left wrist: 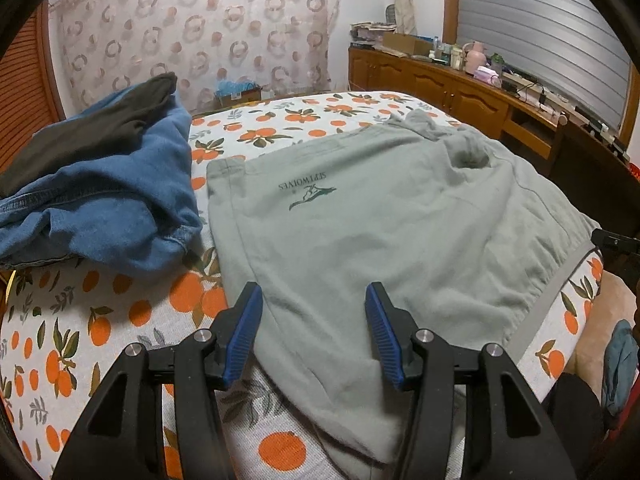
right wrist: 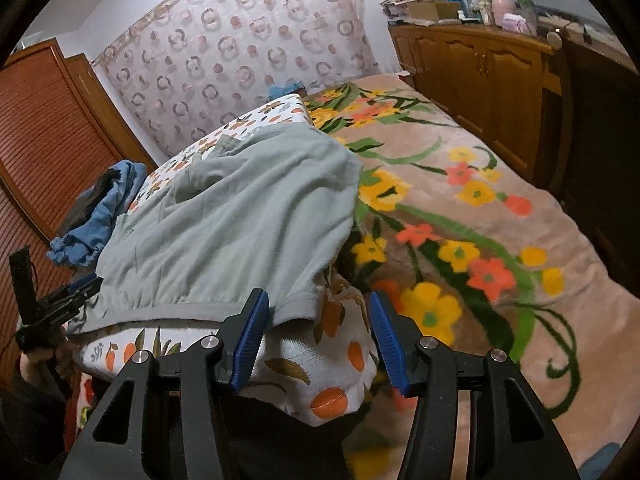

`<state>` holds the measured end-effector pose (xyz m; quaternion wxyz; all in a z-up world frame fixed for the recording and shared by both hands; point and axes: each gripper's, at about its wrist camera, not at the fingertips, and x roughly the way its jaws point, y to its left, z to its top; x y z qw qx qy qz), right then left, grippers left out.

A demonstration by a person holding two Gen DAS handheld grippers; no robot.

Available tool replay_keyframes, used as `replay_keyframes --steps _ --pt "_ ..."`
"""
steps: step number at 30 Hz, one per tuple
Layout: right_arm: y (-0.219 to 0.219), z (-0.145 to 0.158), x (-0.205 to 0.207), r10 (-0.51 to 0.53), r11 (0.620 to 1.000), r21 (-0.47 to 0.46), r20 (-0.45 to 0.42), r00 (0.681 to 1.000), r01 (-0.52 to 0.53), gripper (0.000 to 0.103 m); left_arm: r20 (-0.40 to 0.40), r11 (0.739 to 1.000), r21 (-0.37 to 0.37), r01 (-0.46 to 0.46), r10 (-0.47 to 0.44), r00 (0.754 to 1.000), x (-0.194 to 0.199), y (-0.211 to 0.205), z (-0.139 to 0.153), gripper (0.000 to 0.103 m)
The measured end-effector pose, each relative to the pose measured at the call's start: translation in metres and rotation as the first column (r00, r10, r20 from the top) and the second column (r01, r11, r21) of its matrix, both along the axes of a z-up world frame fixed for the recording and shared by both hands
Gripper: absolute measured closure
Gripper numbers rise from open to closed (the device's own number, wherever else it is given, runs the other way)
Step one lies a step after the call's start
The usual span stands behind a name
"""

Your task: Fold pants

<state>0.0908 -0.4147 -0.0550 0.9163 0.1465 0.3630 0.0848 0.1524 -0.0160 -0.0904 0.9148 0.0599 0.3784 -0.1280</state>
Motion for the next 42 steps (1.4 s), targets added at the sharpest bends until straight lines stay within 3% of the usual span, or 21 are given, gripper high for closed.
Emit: replay_keyframes --steps 1,5,8,10,16,24,32,37,42 --pt "0.001 0.001 -0.001 0.001 1.0 -0.005 0.004 1.0 -0.001 0.056 0.0 1.0 -0.001 0.0 0.0 1.0 0.0 0.0 0.0 0.048" --pt "0.005 0.002 -0.002 0.025 1.0 -0.009 0.011 1.0 -0.024 0.078 0.0 1.0 -0.008 0.001 -0.001 1.0 -0.002 0.001 0.001 0.048" --pt "0.008 0.005 -0.002 0.024 0.998 -0.051 0.023 0.999 -0.023 0.083 0.006 1.0 -0.022 -0.004 0.004 1.0 -0.004 0.004 0.005 0.048" --pt "0.007 0.008 -0.001 0.017 0.998 -0.068 0.027 0.999 -0.015 0.095 0.012 0.999 -0.038 -0.012 0.013 1.0 -0.007 0.008 0.008 0.048" --pt "0.014 0.038 0.004 0.028 0.995 -0.102 0.087 0.996 -0.019 0.098 0.049 0.997 -0.078 -0.023 0.027 0.998 -0.023 0.026 0.024 0.048" --pt "0.064 0.089 0.021 0.109 0.987 -0.136 0.202 0.973 -0.082 0.098 0.096 0.992 -0.098 -0.075 0.084 0.992 -0.034 0.056 0.04 0.048" --pt "0.179 0.117 0.041 0.353 0.935 -0.141 0.269 0.896 -0.326 0.098 0.133 0.985 -0.1 -0.143 0.156 0.979 -0.037 0.089 0.052 0.048" --pt "0.253 0.095 0.032 0.512 0.859 -0.127 0.215 0.832 -0.496 0.098 0.139 0.98 -0.1 -0.175 0.188 0.972 -0.04 0.104 0.054 0.048" --pt "0.288 0.06 0.015 0.619 0.786 -0.087 0.118 0.777 -0.612 0.098 0.138 0.977 -0.098 -0.191 0.203 0.969 -0.043 0.113 0.052 0.048"
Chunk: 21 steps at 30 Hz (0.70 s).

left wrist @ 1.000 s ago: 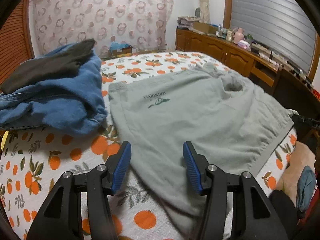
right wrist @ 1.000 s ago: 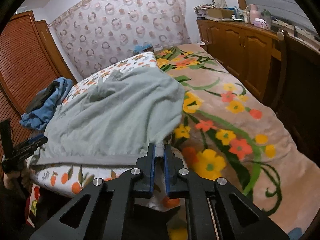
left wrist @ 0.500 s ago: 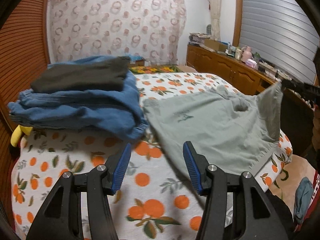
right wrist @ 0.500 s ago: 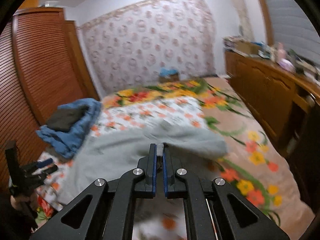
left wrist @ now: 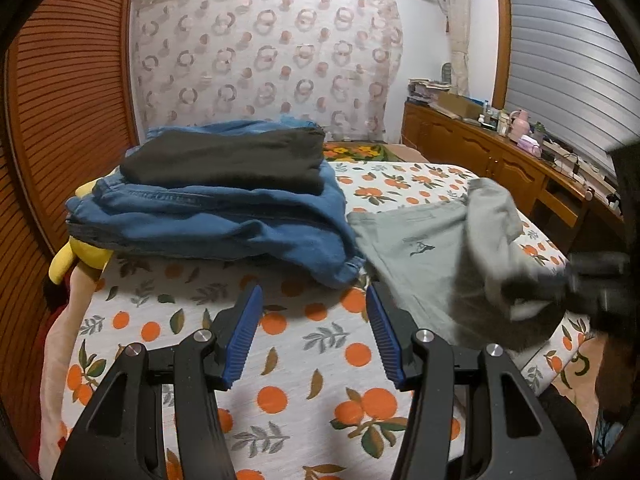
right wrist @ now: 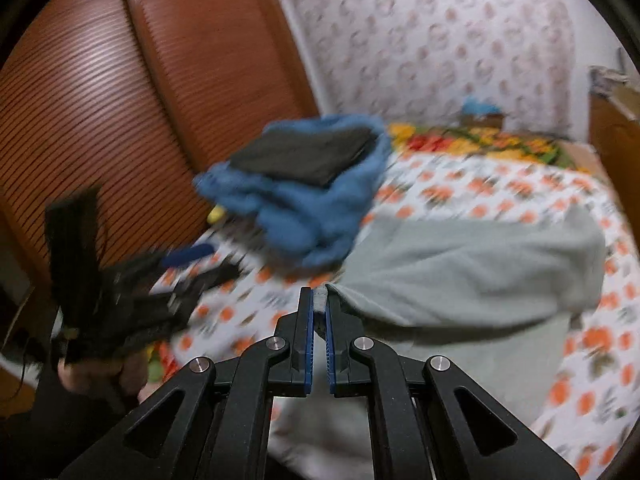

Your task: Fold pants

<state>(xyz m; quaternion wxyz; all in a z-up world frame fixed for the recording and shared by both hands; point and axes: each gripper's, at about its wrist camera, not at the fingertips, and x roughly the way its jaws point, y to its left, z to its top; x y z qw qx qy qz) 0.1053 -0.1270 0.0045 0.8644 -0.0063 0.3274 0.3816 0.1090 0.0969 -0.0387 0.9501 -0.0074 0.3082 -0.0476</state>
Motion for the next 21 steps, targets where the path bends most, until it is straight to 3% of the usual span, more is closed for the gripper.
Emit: replay_keyframes --steps 4,10,14,21 --pt "0.01 -0.021 -0.015 0.062 0.997 -0.033 -0.044 0.997 -0.064 0.098 -0.007 1.0 -0.008 -0.006 0.006 1.0 0.002 0.002 -0.003 0.048" --pt "0.01 -0.041 -0.008 0.053 0.996 -0.067 -0.105 0.993 -0.06 0.098 -0.01 1.0 -0.003 0.005 -0.005 1.0 -0.001 -0.002 -0.004 0.048" --pt "0.012 -0.038 0.004 0.043 0.996 -0.07 -0.114 0.993 -0.051 0.091 -0.011 1.0 -0.007 0.008 -0.008 1.0 -0.002 -0.003 -0.004 0.048" --pt "-0.013 -0.033 -0.01 0.01 0.997 -0.07 -0.107 0.994 -0.018 0.076 -0.015 0.999 -0.006 0.04 -0.04 0.999 -0.009 -0.018 -0.005 0.048"
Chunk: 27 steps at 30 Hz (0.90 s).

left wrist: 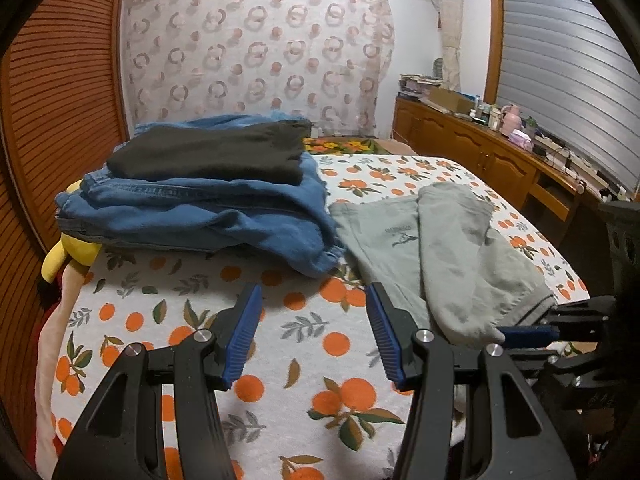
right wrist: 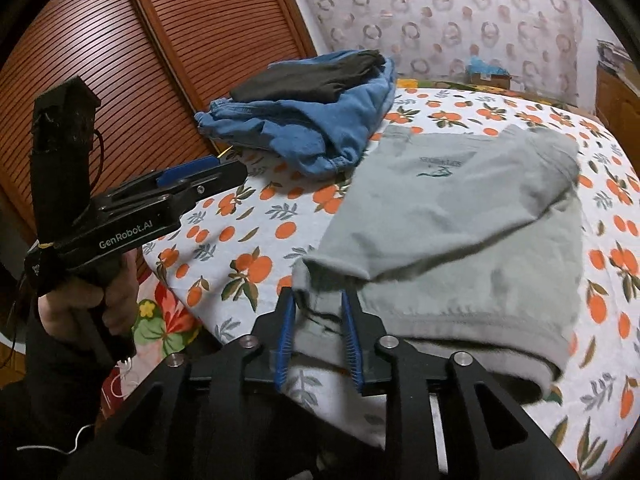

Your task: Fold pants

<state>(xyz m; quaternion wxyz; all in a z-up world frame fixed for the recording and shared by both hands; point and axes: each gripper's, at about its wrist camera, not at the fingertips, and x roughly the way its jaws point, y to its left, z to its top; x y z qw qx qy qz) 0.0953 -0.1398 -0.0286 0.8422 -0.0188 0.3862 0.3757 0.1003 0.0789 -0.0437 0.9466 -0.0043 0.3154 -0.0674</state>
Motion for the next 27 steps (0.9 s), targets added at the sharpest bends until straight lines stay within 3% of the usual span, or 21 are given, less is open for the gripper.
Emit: replay_keyframes --steps 7,14,27 --pt "-0.037 0.007 -0.007 -0.092 0.996 0.022 0.026 0.995 0.092 0.072 -0.004 0.997 -0.016 0.076 -0.076 0.997 -0.01 -0.027 0.0 0.048" --pt "-0.061 0.012 0.011 -0.183 0.983 0.012 0.055 0.982 0.182 0.072 -0.024 0.989 -0.018 0.145 -0.145 0.989 -0.011 -0.055 -0.006 0.048" --pt "-0.068 0.016 0.066 -0.276 0.96 -0.023 0.101 0.956 0.279 0.07 -0.082 0.987 -0.015 0.159 -0.16 0.984 -0.012 -0.065 -0.027 0.048"
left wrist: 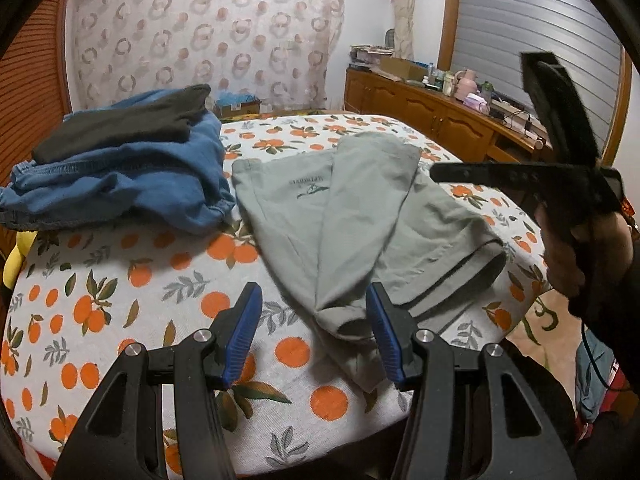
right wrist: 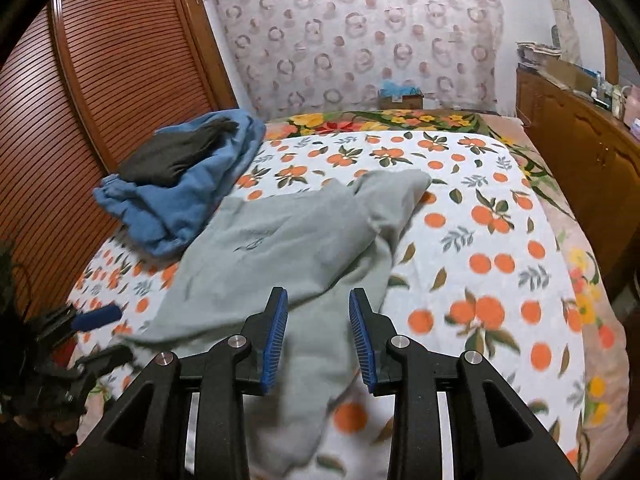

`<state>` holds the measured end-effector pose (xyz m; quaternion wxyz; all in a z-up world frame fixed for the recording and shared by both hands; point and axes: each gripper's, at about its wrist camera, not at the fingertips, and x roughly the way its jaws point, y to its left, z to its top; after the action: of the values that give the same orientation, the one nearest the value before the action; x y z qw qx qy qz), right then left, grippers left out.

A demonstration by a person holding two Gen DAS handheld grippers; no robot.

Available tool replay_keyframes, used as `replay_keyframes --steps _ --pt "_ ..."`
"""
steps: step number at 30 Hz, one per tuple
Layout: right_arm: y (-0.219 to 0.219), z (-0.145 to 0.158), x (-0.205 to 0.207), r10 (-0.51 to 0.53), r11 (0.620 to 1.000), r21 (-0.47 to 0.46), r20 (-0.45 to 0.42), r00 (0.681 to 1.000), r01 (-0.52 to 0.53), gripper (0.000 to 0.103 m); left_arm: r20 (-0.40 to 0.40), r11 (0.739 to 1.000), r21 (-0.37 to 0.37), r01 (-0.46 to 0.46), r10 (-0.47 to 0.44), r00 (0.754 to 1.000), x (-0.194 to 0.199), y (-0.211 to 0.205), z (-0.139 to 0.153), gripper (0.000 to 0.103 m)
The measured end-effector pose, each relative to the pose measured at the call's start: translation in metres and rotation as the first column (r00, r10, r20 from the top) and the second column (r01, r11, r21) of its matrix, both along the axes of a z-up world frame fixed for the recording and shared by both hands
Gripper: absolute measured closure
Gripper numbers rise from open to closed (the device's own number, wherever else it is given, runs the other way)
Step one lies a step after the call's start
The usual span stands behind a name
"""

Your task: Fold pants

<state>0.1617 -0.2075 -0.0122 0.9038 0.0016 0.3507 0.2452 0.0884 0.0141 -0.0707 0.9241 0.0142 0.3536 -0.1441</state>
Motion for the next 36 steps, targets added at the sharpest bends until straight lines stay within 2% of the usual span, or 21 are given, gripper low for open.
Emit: replay_keyframes --steps 8,10,13,14,16,18,25,30,36 --pt "0.0 -0.009 0.044 -0.034 0.999 -0.019 -0.039 0.999 0.033 0.07 -0.024 1.0 -0.008 -0.008 0.008 1.0 0.003 0.006 -0.007 0.048" --pt "-0.001 -0.007 0.052 -0.021 1.0 -0.001 -0.051 0.998 0.021 0.073 -0.028 1.0 -0.006 -0.008 0.008 1.0 0.005 0.006 -0.009 0.048" --pt "0.003 -0.005 0.059 -0.019 1.0 -0.019 -0.043 0.999 0.018 0.076 -0.034 1.0 -0.004 -0.012 0.012 0.999 0.006 0.006 -0.012 0.048" --pt "0.006 -0.006 0.061 -0.013 0.999 -0.03 -0.044 0.999 0.011 0.078 -0.037 1.0 -0.007 -0.013 0.013 0.999 0.008 0.007 -0.013 0.048" --pt "0.01 -0.007 0.068 -0.012 0.998 -0.055 -0.049 0.999 0.009 0.093 -0.043 1.0 -0.013 -0.017 0.016 0.999 0.008 0.008 -0.015 0.048" --pt "0.015 -0.007 0.07 -0.003 0.997 -0.081 -0.036 0.999 0.0 0.098 -0.045 1.0 -0.015 -0.017 0.017 0.999 0.008 0.008 -0.015 0.048" --pt "0.041 0.019 0.077 0.043 0.995 -0.094 0.036 0.998 -0.04 0.098 -0.046 0.999 -0.025 -0.022 0.021 0.999 0.004 0.013 -0.017 0.048" --pt "0.072 0.04 0.078 0.058 0.984 -0.17 0.084 0.995 -0.043 0.098 -0.048 0.999 -0.032 -0.025 0.023 0.999 0.002 0.014 -0.018 0.048" --pt "0.059 0.027 0.076 0.014 0.979 -0.205 0.01 1.0 -0.012 0.098 -0.043 0.999 -0.036 -0.021 0.02 0.999 0.001 0.015 -0.017 0.048"
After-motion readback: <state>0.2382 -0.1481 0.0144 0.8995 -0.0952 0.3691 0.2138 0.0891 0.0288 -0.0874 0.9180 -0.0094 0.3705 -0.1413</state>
